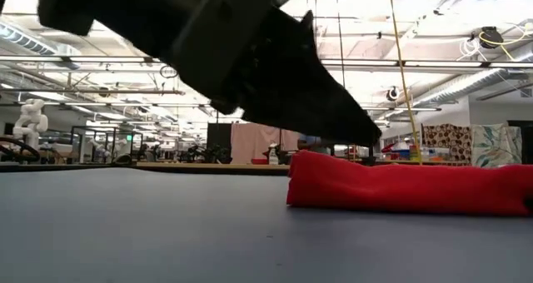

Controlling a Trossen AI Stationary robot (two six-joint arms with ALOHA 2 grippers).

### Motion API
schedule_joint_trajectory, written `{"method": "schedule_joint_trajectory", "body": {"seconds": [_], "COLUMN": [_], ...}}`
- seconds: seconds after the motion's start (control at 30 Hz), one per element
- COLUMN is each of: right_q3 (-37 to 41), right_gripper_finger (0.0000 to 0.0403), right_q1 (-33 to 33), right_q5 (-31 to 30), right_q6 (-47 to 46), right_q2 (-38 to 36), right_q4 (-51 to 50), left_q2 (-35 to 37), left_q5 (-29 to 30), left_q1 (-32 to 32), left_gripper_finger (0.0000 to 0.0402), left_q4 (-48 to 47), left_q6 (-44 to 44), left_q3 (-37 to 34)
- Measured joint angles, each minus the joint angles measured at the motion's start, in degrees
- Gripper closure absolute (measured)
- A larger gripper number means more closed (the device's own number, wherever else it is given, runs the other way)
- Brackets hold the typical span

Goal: Roll towel
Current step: Roll the red towel

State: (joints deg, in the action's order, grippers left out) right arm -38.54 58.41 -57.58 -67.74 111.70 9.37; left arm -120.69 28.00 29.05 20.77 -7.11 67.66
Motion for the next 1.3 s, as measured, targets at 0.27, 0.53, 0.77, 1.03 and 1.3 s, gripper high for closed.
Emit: {"method": "schedule_joint_trajectory", "body": {"seconds": [0.27,0.53,0.77,1.03,1.3], "right_q3": [-0.01,-0.09,-0.02,0.0,0.03], "right_gripper_finger": [0.0342,0.0342,0.0341,0.0279,0.0172], "right_q1": [0.04,0.09,0.13,0.35,3.08], "right_q5": [0.48,1.83,4.32,14.7,14.38], "right_q6": [-1.98,-2.12,-2.07,11.13,19.3], "right_q2": [0.09,0.07,-1.72,-8.24,-14.16], "right_q4": [3.13,4.63,4.43,-1.08,-2.36], "left_q2": [-3.67,-3.67,-3.49,-3.49,-3.45], "left_q5": [-0.19,-2.79,-8.43,-18.01,-36.81], "left_q1": [-0.86,-3.02,-5.31,-7.81,-11.8], "left_gripper_finger": [0.0166,0.0193,0.0306,0.0387,0.035], "left_q4": [1.03,-1.2,-2.09,-1.35,-1.26], "left_q6": [2.51,4.55,4.4,-7.69,-22.3], "left_q3": [0.05,0.07,0.17,0.17,0.2]}}
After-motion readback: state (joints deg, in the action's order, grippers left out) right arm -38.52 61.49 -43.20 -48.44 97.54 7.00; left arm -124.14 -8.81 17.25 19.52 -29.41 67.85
